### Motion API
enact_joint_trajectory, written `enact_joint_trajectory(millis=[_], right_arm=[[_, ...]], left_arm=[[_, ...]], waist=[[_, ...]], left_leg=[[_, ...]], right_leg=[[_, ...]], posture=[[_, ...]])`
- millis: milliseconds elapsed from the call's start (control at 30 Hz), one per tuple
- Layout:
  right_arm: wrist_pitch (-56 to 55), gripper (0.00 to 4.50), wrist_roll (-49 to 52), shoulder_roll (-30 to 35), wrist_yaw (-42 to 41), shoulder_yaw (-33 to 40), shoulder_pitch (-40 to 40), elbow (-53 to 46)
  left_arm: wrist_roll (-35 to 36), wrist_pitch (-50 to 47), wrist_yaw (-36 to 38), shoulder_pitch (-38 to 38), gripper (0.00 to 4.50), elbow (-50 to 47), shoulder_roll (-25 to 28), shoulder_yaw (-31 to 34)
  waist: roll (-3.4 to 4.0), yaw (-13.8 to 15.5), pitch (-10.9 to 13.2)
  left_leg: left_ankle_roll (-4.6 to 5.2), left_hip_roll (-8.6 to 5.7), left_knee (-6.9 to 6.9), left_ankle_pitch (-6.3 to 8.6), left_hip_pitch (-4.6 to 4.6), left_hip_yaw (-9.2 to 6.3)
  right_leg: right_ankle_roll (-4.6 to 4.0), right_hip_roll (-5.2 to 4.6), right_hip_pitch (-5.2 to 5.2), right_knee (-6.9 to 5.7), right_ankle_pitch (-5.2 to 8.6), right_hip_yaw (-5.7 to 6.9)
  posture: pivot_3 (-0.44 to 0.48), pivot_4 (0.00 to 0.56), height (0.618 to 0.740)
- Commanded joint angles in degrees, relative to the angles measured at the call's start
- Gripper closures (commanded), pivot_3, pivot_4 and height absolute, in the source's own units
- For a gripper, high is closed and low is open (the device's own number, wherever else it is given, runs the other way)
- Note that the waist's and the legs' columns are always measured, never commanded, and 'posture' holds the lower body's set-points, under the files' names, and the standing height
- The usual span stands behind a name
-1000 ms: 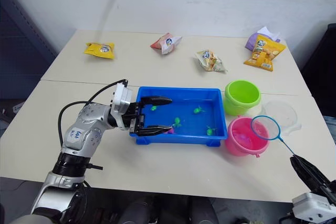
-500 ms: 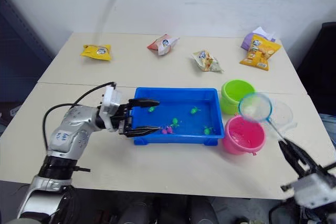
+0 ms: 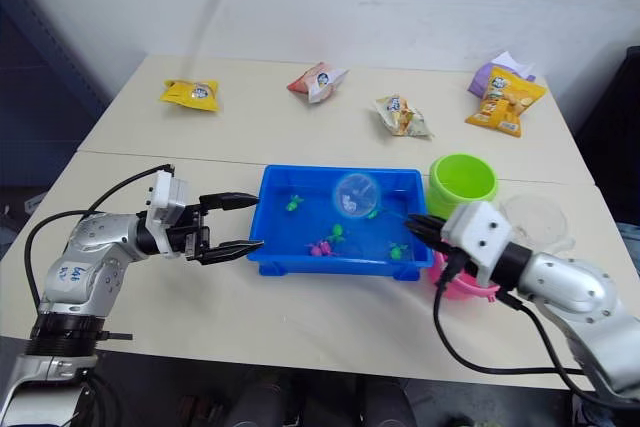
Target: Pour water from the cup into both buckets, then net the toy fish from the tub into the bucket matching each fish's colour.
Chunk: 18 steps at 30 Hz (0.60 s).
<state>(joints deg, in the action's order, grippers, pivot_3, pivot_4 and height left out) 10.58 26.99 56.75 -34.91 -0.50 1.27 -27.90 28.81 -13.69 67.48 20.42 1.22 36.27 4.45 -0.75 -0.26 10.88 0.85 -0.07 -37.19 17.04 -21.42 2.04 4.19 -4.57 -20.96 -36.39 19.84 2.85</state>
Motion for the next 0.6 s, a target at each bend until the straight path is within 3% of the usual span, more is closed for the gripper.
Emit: enact_joint_trajectory(millis=[33,300,600], right_arm=[[0.69,4.50,-5.17,-1.59,-4.87,-4.45,5.59,3.16],[1.63,4.50,-7.65,-4.16,-13.48,-8.04,10.51,4.96],[2.33,4.50,-11.79,-6.82,-13.54,-6.19,12.54,6.25]], left_arm=[[0.37,0.30,-0.99,-2.08,0.01,-4.72,1.00,1.45],[0.99,-0.57,-3.00,-7.80,0.01,-9.85,2.95,3.34],[1.41,-2.10,-5.05,-10.32,0.01,-13.38,2.85,3.39]], waist=[[0.00,0.23,0.00],[0.00,0.10,0.00],[0.00,0.06,0.00]], left_leg=[[0.01,-0.02,-0.03,0.00,-0.07,0.01],[0.06,-0.04,-0.08,0.02,-0.14,0.02],[0.03,-0.04,-0.04,0.02,-0.12,0.02]], right_leg=[[0.01,-0.01,-0.05,0.00,0.00,0.00],[0.02,-0.03,-0.10,-0.04,-0.01,-0.01],[0.02,-0.04,-0.12,-0.05,-0.01,-0.02]], posture=[[0.000,0.150,0.740],[0.000,0.150,0.740],[0.000,0.150,0.740]])
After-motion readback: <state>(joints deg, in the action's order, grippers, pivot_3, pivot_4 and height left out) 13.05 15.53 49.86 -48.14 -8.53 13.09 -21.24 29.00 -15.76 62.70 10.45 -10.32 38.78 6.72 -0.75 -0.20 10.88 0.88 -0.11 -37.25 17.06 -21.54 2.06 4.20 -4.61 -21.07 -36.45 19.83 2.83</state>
